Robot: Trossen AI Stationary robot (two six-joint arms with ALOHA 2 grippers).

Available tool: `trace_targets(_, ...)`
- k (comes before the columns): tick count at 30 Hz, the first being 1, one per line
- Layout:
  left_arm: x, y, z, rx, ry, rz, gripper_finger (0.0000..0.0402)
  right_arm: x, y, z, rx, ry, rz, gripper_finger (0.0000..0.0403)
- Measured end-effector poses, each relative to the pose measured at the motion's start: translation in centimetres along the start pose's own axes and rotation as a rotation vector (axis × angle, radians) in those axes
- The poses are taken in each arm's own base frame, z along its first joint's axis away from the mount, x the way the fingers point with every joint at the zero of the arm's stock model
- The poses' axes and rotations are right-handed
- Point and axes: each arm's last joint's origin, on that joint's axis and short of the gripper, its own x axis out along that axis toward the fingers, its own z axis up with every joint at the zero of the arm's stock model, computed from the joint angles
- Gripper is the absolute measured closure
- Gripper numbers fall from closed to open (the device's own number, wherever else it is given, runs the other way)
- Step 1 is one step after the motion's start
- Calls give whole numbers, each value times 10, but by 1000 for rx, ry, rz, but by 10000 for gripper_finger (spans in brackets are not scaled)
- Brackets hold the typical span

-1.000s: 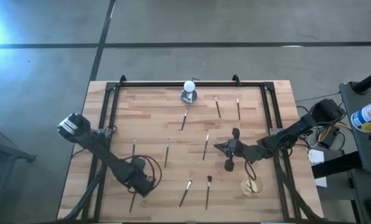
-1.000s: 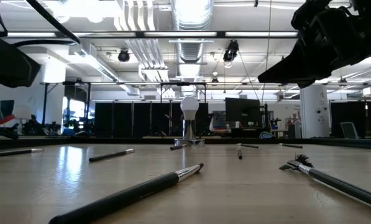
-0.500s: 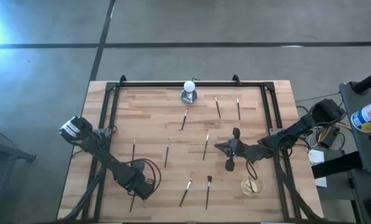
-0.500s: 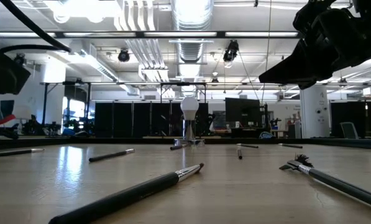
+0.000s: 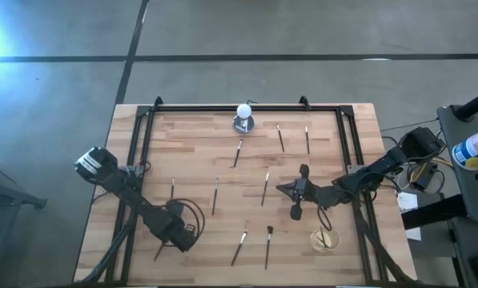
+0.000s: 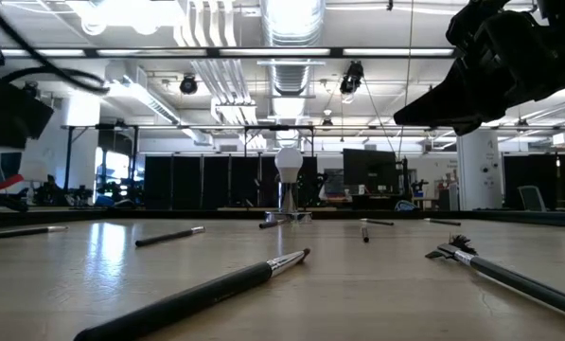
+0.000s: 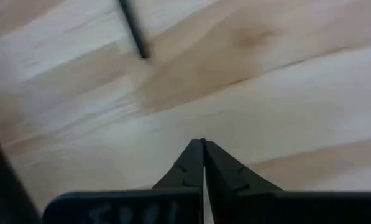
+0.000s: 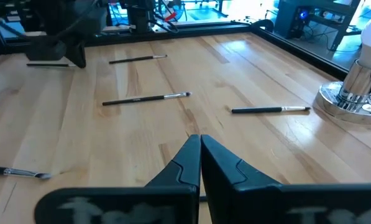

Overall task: Pick & Place Makeup Supplies
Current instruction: Put the silver makeup brush into the gold makeup holder

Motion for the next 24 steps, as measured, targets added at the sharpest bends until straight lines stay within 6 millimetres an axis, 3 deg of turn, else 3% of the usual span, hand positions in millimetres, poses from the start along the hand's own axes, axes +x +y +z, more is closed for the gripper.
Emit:
trace_targets(6, -23, 7, 7, 11, -114, -126, 399, 0, 0, 0, 0, 0, 0, 394)
trace_targets(14, -57, 8, 25, 105, -528, -468, 400, 0, 0, 0, 0, 0, 0, 394)
trace_targets(19, -57, -3, 46, 269, -745, -639, 401, 0, 0, 0, 3, -3, 1, 394)
trace_targets(24, -51, -14, 81, 421, -878, -861, 401, 0, 1, 3, 21, -22, 6, 394)
